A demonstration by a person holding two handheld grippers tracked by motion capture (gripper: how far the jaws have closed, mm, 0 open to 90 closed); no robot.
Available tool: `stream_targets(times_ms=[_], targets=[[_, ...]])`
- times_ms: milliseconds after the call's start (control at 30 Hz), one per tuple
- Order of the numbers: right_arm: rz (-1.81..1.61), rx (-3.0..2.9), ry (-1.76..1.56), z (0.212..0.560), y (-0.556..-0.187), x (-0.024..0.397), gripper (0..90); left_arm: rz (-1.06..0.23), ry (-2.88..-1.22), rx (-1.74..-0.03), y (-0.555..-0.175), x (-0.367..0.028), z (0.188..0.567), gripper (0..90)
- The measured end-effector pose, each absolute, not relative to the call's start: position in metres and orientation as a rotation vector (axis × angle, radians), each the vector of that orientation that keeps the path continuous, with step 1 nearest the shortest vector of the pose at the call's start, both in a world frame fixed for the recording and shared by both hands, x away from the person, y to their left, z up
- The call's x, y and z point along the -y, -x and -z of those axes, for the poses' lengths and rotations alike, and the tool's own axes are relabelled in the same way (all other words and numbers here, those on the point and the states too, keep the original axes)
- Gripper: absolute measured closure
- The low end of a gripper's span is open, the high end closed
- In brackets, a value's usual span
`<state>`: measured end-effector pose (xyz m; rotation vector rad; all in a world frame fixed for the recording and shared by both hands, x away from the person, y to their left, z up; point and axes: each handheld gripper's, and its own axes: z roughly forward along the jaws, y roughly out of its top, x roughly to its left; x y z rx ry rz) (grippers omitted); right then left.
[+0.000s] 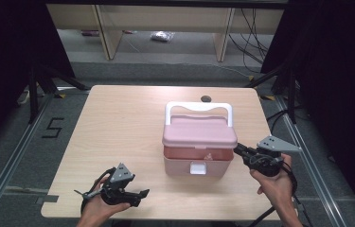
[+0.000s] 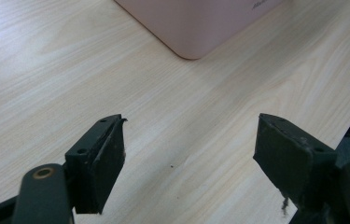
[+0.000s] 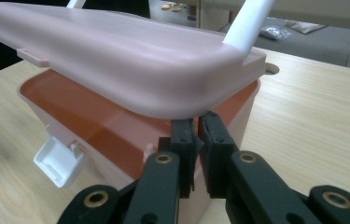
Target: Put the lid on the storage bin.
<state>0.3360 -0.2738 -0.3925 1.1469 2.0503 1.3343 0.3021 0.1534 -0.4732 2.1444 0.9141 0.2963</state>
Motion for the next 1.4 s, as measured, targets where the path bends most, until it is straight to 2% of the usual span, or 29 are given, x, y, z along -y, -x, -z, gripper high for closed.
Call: stream_targets(times_ms=[333, 633, 1267, 1400], targets=[[-1.341, -2.072, -1.137, 0.402, -0.331, 0.277, 84.6, -0.273, -2.136, -0.921, -0.296, -0.154, 0.475, 24.1], [-1.365, -2.085, -1.198, 0.412, -0.326, 0.277, 83.5, -0.308, -2.15, -0.907, -0.294, -0.158, 0.476, 24.4], [-1.352, -2.112, -1.204, 0.422, -0.317, 0.285, 79.5, -0.292, -2.141, -0.919, -0.289, -0.163, 0.477, 24.4], [-1.351, -2.121, -1.227, 0.423, -0.316, 0.286, 76.4, -0.29, -2.119, -0.929, -0.288, -0.161, 0.477, 24.3]])
